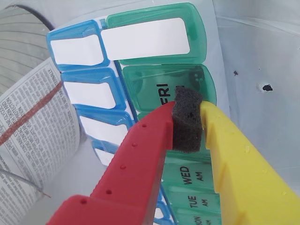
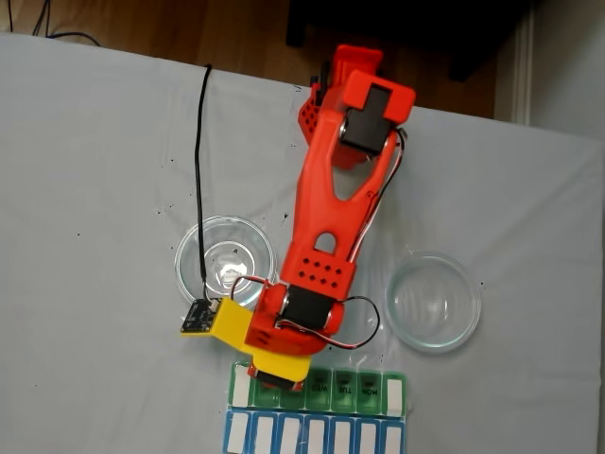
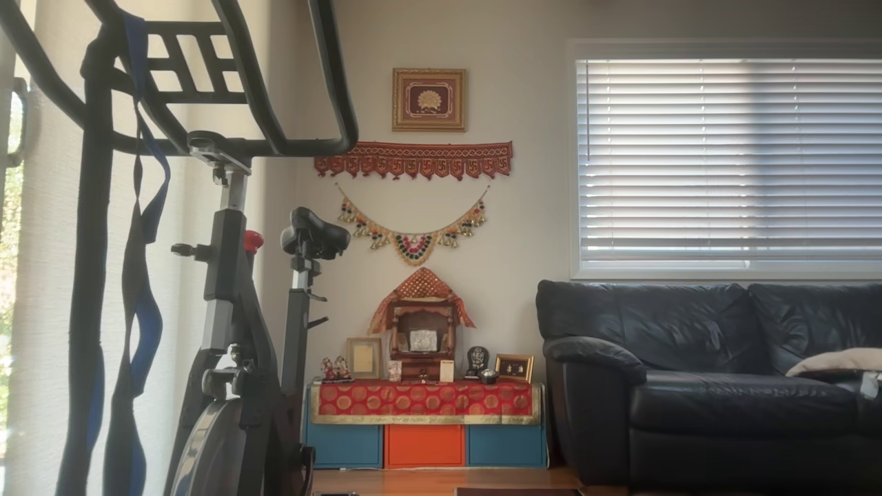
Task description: Sort medicines into box.
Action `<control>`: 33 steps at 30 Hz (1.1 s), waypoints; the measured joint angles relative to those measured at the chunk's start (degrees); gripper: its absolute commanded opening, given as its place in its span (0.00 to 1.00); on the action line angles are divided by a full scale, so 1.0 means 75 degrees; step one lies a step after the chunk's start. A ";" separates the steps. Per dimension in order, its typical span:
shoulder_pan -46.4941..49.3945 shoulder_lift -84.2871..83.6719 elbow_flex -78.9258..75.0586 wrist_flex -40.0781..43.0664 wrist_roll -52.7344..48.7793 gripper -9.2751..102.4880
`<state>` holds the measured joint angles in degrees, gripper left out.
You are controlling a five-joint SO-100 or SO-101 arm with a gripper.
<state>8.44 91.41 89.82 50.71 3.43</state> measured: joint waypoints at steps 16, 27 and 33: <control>-0.1922 0.6457 0.5086 -0.0527 -0.1383 0.09; -0.1816 1.0582 0.8039 0.3328 -0.6293 0.10; -0.0703 1.1566 0.9246 0.4570 -0.7723 0.10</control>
<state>3.16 178.15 159.17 84.99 -54.49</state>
